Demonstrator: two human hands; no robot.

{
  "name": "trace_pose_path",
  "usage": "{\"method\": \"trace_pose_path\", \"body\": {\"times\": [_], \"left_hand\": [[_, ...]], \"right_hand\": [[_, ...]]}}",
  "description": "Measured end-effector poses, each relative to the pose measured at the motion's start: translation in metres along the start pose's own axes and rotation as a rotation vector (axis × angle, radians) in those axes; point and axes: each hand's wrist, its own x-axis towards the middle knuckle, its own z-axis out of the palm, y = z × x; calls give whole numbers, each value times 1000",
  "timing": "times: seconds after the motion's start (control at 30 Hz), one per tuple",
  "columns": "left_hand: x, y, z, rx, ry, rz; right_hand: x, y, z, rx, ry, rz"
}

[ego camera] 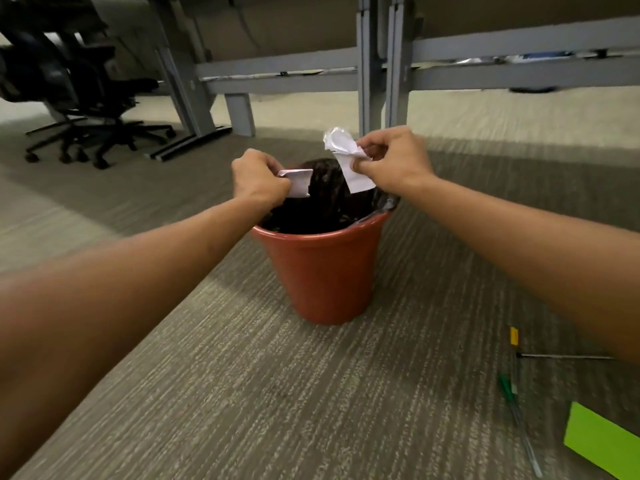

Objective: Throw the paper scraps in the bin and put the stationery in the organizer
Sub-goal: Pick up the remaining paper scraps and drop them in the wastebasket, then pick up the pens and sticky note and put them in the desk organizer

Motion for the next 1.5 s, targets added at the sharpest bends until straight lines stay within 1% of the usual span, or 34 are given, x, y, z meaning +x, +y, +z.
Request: {"method": "trace_pose_path", "body": {"times": [0.03, 0.1, 0.17, 0.2, 0.23, 0.3, 0.4, 0.57, 0.67, 0.8, 0.9, 1.0, 1.13, 1.2, 1.23, 1.3, 1.4, 1.47, 1.5], "left_hand": [[-2, -3, 3, 10, -34, -13], [-7, -6, 8, 65, -41, 17], [-13, -6, 8, 60, 11, 133], [-16, -5, 8, 35, 43, 208], [-20, -4, 9, 17, 72, 281], [-31, 0, 12, 1, 102, 398], [-56, 17, 28, -3, 64, 533], [-101, 53, 64, -48, -96, 728], [-136, 69, 93, -112, -224, 790], [-198, 75, 136, -114, -476, 853], [-245, 70, 167, -17, -668, 967], [-280, 63, 191, 29, -809, 996], [-293, 63, 220, 96, -911, 924], [-289, 63, 236, 170, -913, 795], [-285, 61, 244, 208, -902, 690], [-276, 55, 256, 249, -899, 421], [-264, 44, 271, 225, -1006, -7], [-265, 37, 278, 220, -1083, -197], [-268, 35, 281, 220, -1113, -249]], "right_hand": [[3, 0, 9, -18, -60, 35], [8, 3, 20, -97, -208, 123], [10, 9, 22, -123, -307, 194], [10, 12, 20, -114, -318, 194], [9, 15, 16, -99, -300, 185], [2, 21, 4, -46, -207, 181], [-15, 38, -21, 39, -97, 205], [-50, 83, -83, -2, -5, 241], [-83, 119, -126, -62, 33, 318], [-143, 168, -177, -174, -17, 449], [-188, 200, -206, -244, -63, 546], [-227, 224, -222, -285, -66, 629], [-270, 245, -236, -285, -65, 701], [-288, 253, -241, -297, -61, 719], [-295, 257, -243, -306, -65, 727], [-307, 264, -245, -309, -75, 739], [-319, 269, -242, -308, -66, 748], [-321, 272, -237, -309, -74, 739], [-320, 272, -234, -305, -83, 736]]}}
